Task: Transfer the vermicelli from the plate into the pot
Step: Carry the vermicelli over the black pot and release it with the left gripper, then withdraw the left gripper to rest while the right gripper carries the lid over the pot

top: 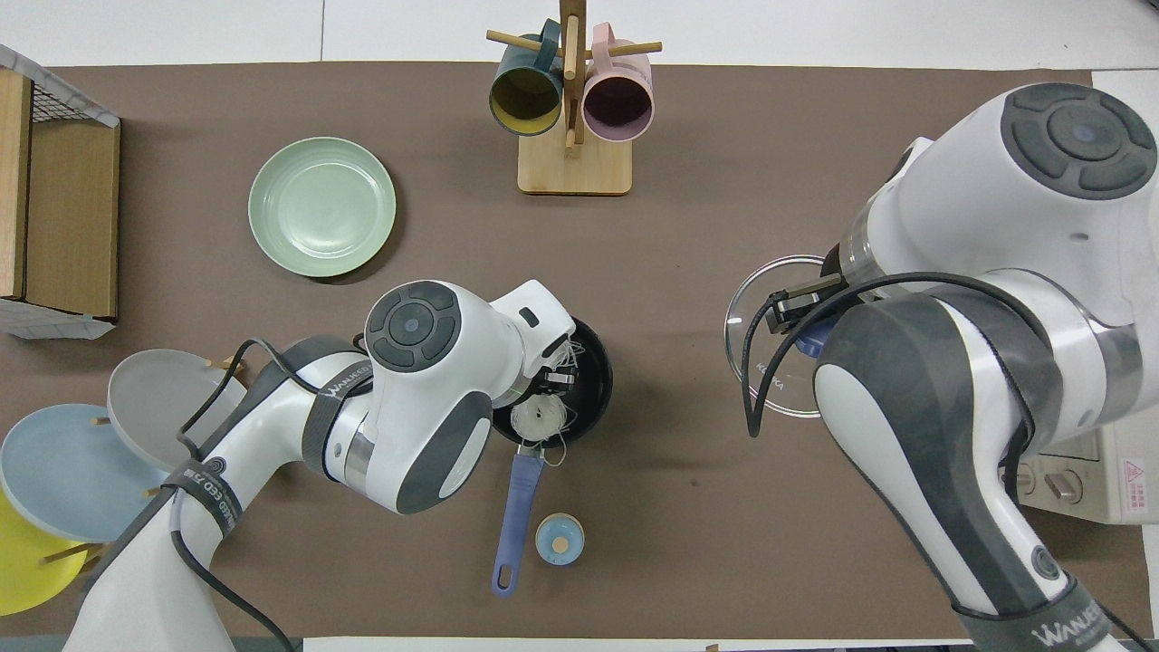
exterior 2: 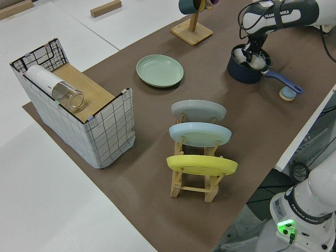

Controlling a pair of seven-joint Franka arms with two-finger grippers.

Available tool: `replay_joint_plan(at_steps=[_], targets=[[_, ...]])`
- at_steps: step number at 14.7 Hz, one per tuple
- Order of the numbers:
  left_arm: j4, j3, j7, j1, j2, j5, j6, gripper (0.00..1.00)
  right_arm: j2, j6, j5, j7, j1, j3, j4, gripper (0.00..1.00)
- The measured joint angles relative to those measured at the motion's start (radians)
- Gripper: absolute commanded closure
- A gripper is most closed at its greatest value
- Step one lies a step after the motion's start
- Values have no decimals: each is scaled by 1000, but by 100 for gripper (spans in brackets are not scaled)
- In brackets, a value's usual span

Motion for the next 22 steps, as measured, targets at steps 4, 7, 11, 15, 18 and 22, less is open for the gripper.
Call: replay_joint_plan(at_steps=[4,7,11,15,18,22], targets=[[32,20,5,59,-9,34,-19,0,0,0,0,9,4,1,0,100],[167,27,10,159,-34,130,-172,0,0,8,0,72,39,2,0,100],[350,32,23,281,-62,171,-371,0,2,57,1,303,177,5,1,100],[386,32,130,363,-125,205,-510,0,97,113,1,617,384,8,89,100],[386,34,234,434,-175,205,-591,0,186,165,-1,687,443,9,138,100],[375,34,273,470,-201,205,-631,0,248,191,-34,696,455,3,144,100]])
